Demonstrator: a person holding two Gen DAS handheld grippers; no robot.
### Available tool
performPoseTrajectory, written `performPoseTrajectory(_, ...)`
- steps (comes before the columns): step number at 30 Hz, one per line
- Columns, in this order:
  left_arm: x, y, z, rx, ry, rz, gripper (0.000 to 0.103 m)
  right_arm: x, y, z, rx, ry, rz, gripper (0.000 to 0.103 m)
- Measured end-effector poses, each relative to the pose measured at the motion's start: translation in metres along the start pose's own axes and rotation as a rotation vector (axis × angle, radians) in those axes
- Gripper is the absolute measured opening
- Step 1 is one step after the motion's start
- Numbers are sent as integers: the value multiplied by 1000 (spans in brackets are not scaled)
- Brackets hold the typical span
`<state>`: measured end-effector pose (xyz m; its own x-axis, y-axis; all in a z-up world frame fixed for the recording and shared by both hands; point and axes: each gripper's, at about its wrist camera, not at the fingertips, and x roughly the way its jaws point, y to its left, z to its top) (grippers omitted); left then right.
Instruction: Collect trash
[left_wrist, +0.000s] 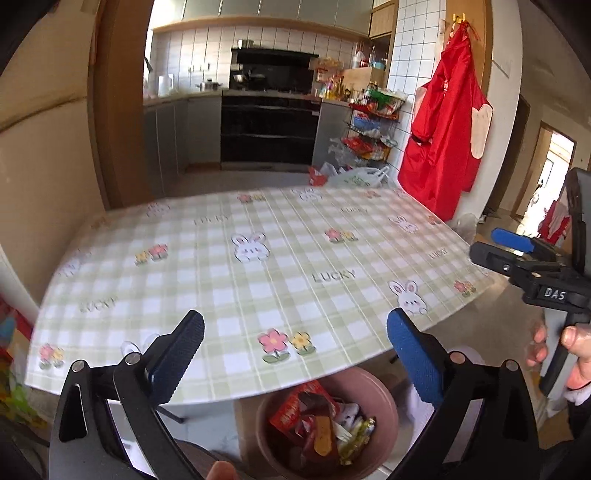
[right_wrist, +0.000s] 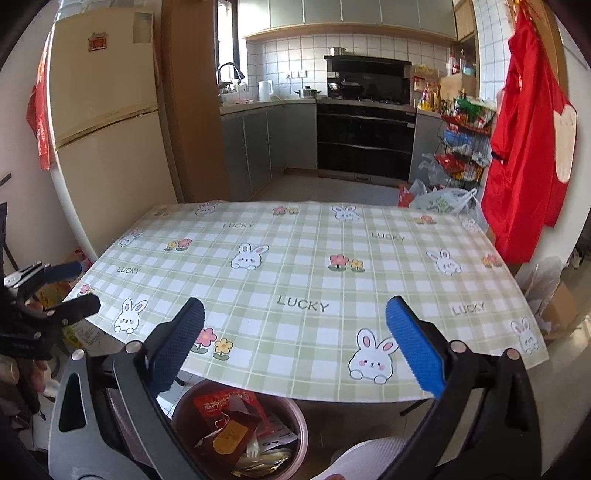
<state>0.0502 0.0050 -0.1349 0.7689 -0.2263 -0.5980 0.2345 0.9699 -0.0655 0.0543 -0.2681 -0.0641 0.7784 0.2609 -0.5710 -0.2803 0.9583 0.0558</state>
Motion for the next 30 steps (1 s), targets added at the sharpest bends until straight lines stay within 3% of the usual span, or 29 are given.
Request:
performPoseTrajectory(4, -26, 7, 33, 77, -100, 79, 97, -25, 5, 27, -62, -56, -41, 97)
performPoseTrajectory(12, -71, 5, 68, 176, -238, 135, 97, -55, 2, 49, -69, -102, -91, 97)
performPoseTrajectory(30, -86, -1, 68, 159, -259, 99, 97, -65, 8, 50, -75, -112, -116, 97)
